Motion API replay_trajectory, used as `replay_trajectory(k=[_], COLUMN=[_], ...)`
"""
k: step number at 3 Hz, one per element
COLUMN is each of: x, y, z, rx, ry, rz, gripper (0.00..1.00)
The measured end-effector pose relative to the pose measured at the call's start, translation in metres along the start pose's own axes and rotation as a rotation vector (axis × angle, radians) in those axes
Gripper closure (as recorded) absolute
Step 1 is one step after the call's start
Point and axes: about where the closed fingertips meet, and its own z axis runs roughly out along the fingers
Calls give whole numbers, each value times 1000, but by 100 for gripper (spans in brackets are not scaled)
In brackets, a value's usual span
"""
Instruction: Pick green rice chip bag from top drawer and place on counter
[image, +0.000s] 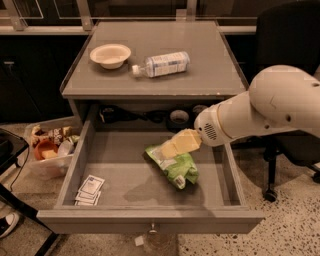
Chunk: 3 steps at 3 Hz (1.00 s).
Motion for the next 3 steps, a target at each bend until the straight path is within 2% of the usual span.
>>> replay_trajectory(k=[1, 2, 3], x=[-16, -16, -13], y=[-11, -11, -17], z=[1, 1, 20], rx=[48, 49, 65], ry=[-59, -59, -40], rz=[-2, -2, 6], gripper=[0, 0, 0])
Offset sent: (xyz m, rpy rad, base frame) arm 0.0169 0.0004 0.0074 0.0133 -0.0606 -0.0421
